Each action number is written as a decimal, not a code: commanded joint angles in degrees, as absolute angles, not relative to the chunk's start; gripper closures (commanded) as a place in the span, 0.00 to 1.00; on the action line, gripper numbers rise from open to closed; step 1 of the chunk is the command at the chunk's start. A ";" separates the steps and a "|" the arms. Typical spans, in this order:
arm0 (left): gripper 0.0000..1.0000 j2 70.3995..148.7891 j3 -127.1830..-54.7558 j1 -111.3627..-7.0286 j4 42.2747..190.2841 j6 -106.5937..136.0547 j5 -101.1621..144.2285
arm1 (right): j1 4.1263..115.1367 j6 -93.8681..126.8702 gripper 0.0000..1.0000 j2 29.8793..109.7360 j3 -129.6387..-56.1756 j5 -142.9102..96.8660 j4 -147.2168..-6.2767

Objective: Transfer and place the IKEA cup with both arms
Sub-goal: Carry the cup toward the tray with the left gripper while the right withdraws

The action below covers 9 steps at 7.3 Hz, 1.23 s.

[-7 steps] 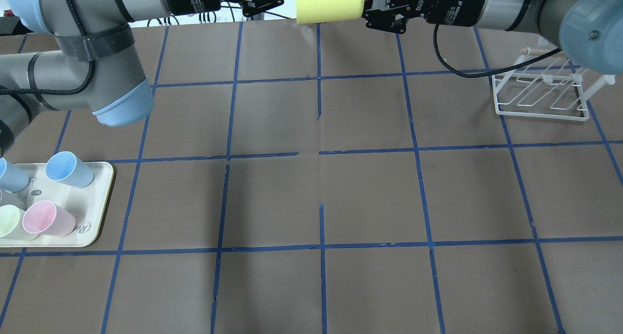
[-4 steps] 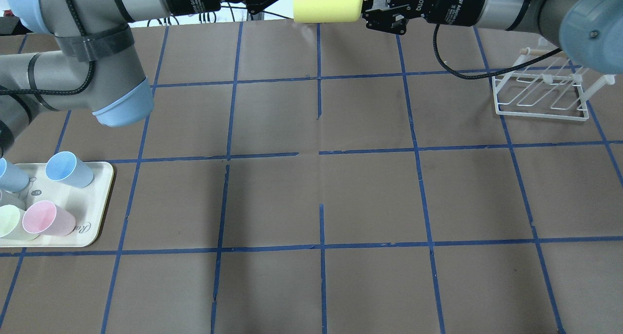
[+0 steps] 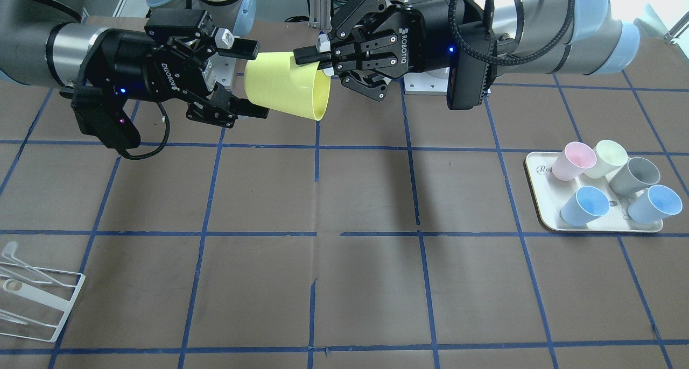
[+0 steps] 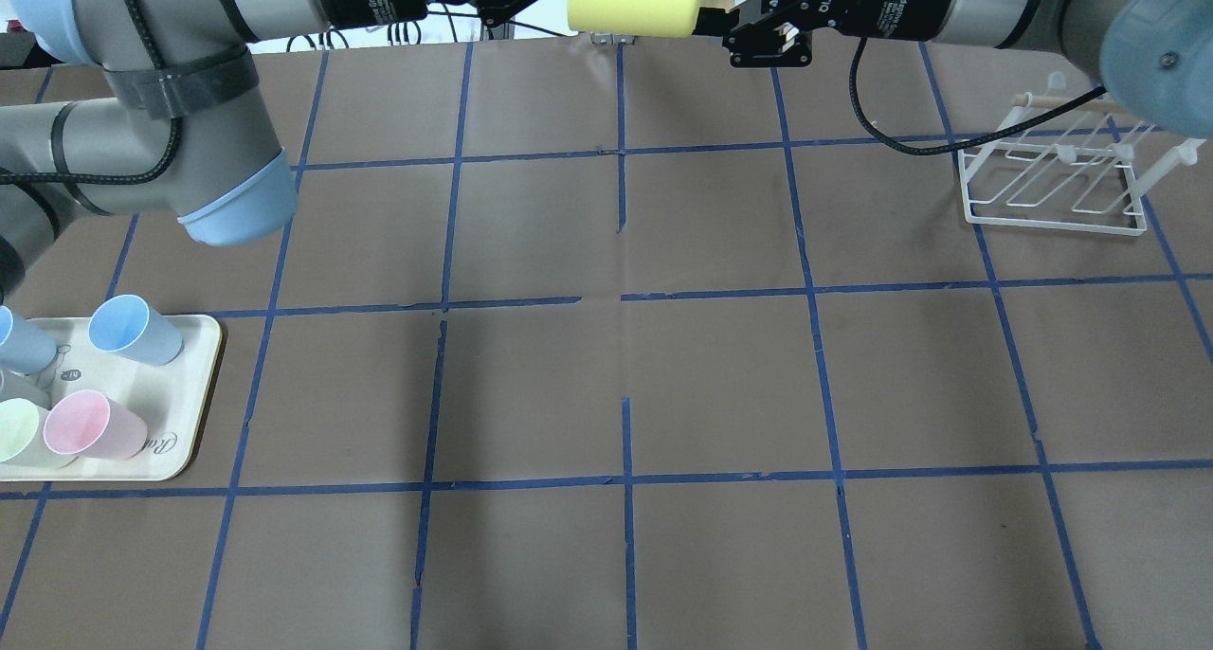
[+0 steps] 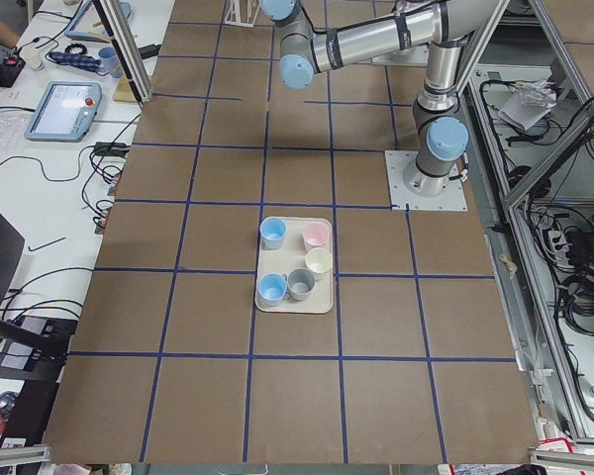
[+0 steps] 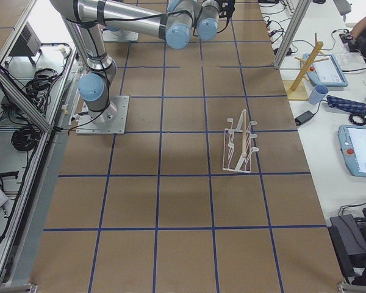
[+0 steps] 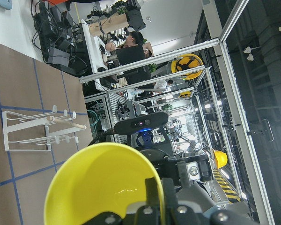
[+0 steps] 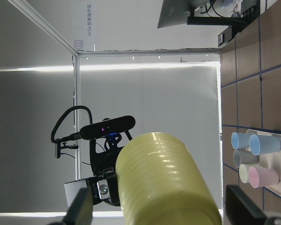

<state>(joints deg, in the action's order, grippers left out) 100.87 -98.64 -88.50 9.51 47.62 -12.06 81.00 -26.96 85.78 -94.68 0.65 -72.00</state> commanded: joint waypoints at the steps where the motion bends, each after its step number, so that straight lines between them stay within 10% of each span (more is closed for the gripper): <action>1: 1.00 100.11 -98.44 -88.33 10.28 48.95 -13.61 | 77.45 -26.28 0.00 85.87 -94.66 9.53 -73.56; 9: 1.00 99.14 -96.86 -88.33 27.73 45.81 -47.05 | 73.21 -3.82 0.00 97.91 -93.61 73.74 -76.37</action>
<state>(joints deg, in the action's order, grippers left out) 99.47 -96.89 -88.26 23.14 47.53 -39.74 72.99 -8.09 96.91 -94.10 61.70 -75.24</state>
